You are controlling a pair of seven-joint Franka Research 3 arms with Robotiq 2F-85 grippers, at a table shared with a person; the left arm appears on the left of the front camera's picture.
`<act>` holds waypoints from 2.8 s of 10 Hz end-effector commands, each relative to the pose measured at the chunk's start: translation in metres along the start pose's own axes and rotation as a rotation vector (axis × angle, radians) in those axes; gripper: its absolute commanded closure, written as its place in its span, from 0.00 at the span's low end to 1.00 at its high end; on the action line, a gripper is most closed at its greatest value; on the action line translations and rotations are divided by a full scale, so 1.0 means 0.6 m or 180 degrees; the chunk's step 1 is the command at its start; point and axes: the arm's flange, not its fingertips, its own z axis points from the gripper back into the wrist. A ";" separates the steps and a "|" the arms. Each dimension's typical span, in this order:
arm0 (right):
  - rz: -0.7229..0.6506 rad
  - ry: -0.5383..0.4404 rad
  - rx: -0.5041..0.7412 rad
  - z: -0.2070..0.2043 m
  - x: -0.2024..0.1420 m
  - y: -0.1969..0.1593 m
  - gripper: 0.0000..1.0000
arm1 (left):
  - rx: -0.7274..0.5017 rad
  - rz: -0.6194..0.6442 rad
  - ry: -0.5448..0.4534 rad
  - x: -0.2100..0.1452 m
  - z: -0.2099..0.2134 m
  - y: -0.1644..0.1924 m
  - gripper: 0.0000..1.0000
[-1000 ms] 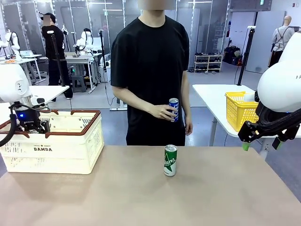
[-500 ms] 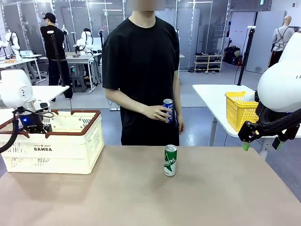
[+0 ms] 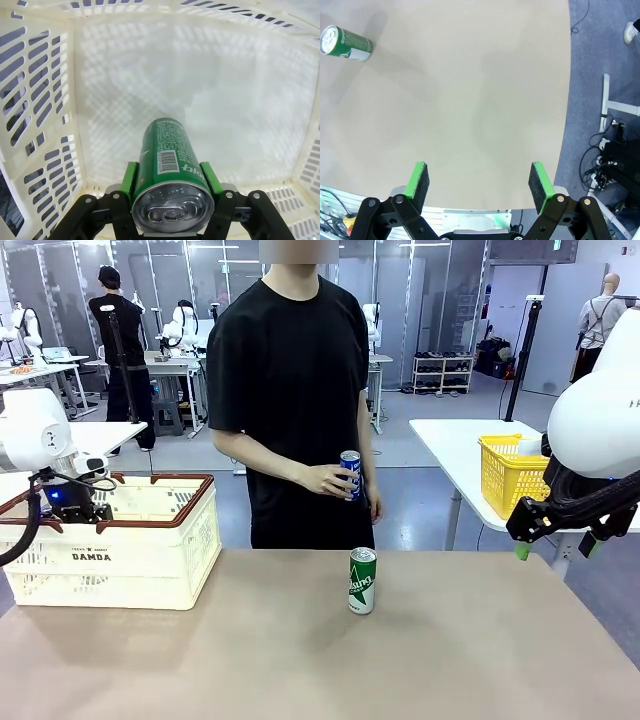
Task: Place the drinks into the Shopping basket.
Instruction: Pick up one drink and place it into the Shopping basket.
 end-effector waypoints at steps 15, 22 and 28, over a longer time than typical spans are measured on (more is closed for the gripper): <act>0.0008 -0.0005 -0.0012 0.001 0.001 -0.003 0.00 | 0.0231 -0.0169 -0.0337 -0.042 0.109 -0.006 0.00; 0.0008 -0.0005 -0.0012 0.001 0.001 -0.003 0.00 | 0.0156 -0.0141 -0.0391 -0.030 0.125 -0.004 0.00; 0.0008 -0.0005 -0.0012 0.001 0.001 -0.003 0.00 | 0.0156 -0.0141 -0.0391 -0.030 0.125 -0.004 0.00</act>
